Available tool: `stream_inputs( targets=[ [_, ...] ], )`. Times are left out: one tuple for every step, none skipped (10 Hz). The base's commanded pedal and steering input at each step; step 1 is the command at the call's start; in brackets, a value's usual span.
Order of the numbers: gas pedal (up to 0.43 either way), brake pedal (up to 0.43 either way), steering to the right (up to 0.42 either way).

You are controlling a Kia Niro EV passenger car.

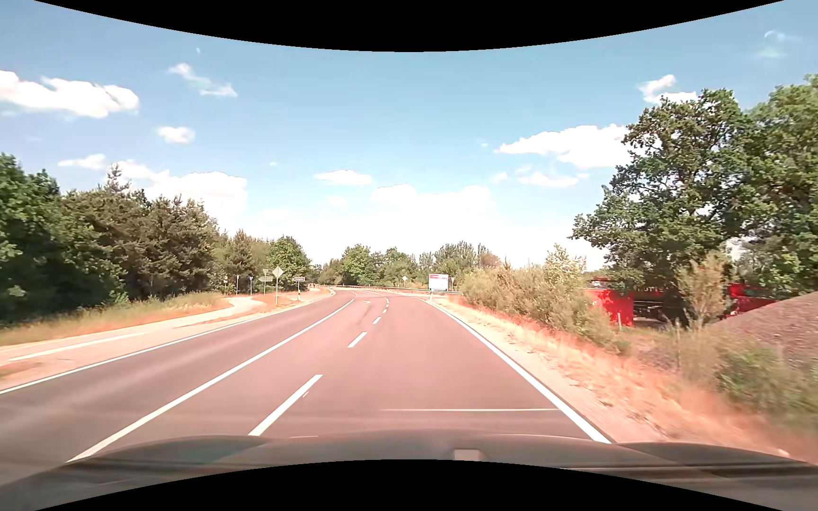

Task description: Follow the waypoints while adhering to traffic rules and regulations

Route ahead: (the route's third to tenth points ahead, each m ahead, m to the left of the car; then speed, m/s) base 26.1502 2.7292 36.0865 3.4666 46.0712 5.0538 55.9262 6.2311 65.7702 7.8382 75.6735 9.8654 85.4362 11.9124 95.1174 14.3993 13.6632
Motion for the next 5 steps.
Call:
stream_inputs(
  targets=[
    [0.228, 0.000, -0.011],
    [0.228, 0.000, -0.011],
    [0.228, 0.000, -0.012],
    [0.228, 0.000, -0.015],
    [0.240, 0.000, -0.017]
  ],
)
